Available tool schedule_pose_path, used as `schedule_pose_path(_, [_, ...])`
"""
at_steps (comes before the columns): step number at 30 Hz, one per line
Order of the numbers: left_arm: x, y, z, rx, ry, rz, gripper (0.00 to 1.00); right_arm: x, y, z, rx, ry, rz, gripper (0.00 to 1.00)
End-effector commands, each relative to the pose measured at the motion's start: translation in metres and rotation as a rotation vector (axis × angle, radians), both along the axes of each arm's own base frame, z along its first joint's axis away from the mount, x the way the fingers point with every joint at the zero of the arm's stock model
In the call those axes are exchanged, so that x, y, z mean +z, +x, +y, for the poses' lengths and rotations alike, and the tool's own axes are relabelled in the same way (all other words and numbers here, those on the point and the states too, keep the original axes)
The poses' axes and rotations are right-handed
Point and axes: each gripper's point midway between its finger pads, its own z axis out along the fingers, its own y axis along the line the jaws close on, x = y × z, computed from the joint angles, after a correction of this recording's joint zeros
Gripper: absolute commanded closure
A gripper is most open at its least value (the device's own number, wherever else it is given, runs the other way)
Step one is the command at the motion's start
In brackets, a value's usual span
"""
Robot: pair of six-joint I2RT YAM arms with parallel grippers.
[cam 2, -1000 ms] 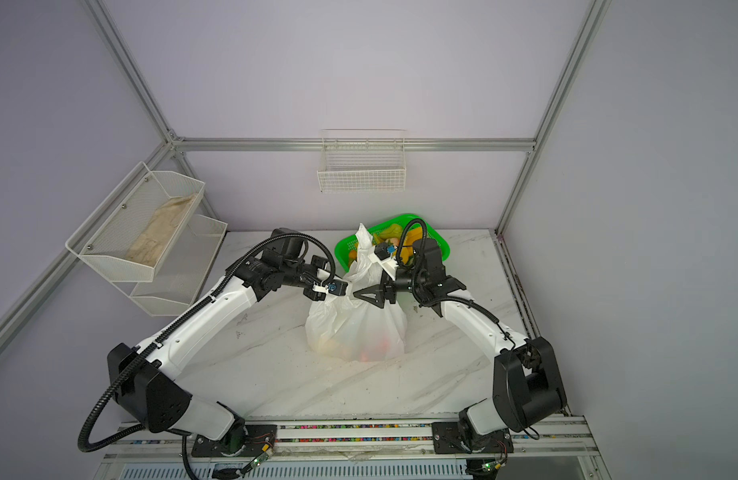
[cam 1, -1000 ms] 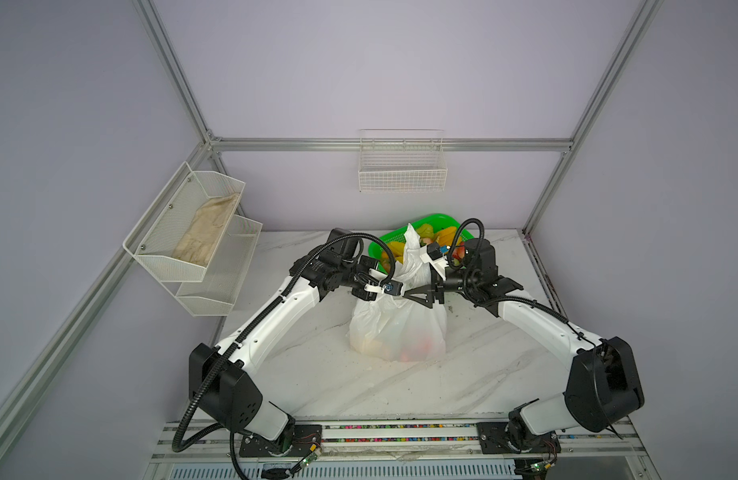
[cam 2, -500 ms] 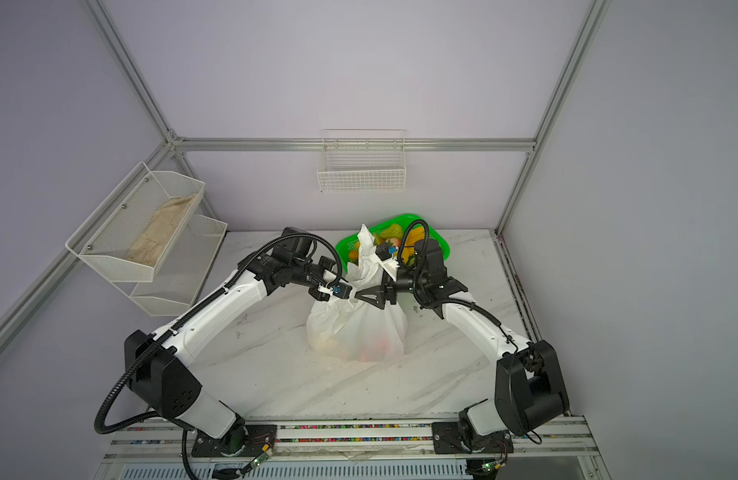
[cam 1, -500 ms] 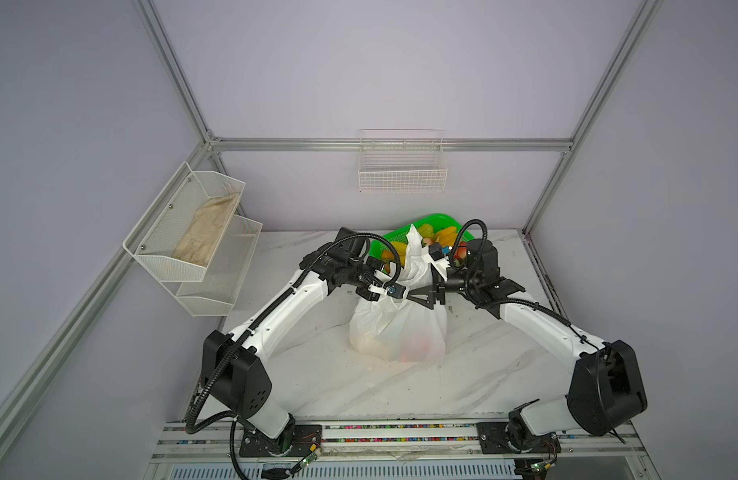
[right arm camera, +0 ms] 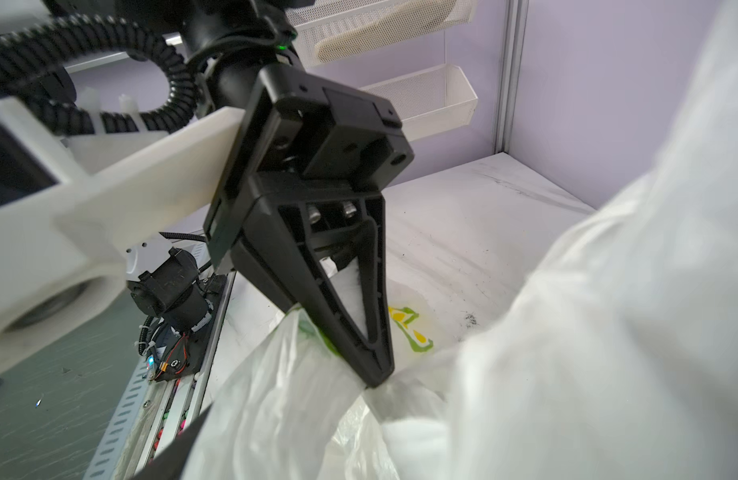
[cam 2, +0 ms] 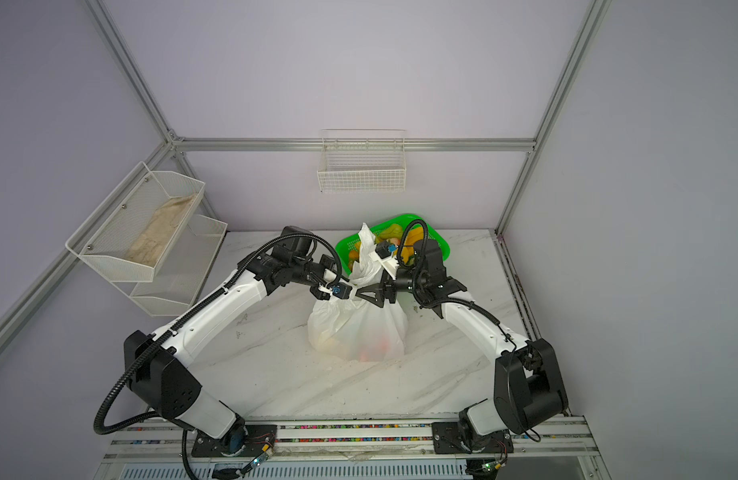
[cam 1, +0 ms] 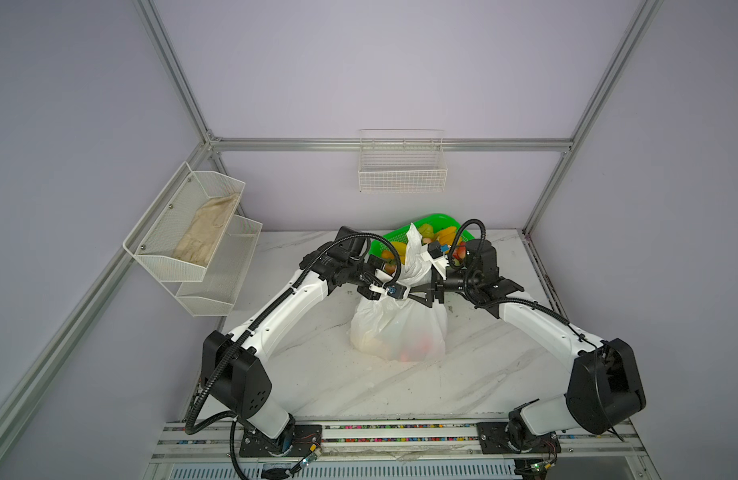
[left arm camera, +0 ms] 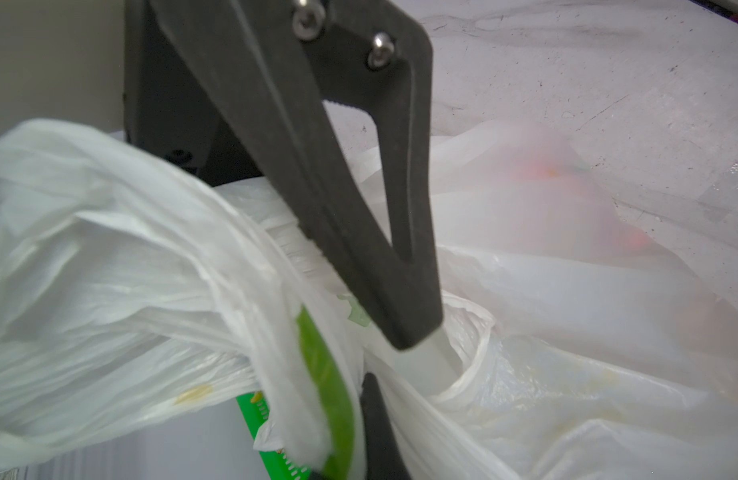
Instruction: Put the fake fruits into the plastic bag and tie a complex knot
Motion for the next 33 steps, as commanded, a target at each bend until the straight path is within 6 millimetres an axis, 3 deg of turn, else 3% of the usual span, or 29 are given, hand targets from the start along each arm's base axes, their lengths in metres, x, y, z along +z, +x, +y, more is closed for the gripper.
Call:
schedule_pose_path(1, [0.041,0.007,-0.003,-0.011,-0.045,-0.132,1.0,0.017,-0.009,0.001,0.06,0.027,-0.07,0.16])
schedule_pose_path(7, [0.044,0.009,-0.002,-0.001,-0.038,-0.144,1.0,0.019,-0.015,-0.001,0.081,0.028,-0.09,0.24])
schedule_pose_path(18, [0.044,0.012,0.004,0.026,-0.004,-0.168,1.0,0.024,-0.008,0.003,0.069,0.064,-0.014,0.48])
schedule_pose_path(26, [0.054,0.014,0.006,0.055,-0.023,-0.193,1.0,0.019,-0.001,0.003,0.021,0.073,0.047,0.78])
schedule_pose_path(30, [0.066,0.013,0.008,0.091,-0.075,-0.217,0.89,0.018,0.0,0.001,-0.016,0.082,0.06,0.91])
schedule_pose_path(33, [0.075,0.01,0.009,0.129,-0.147,-0.2,0.72,0.022,0.0,-0.001,-0.034,0.107,0.061,0.98])
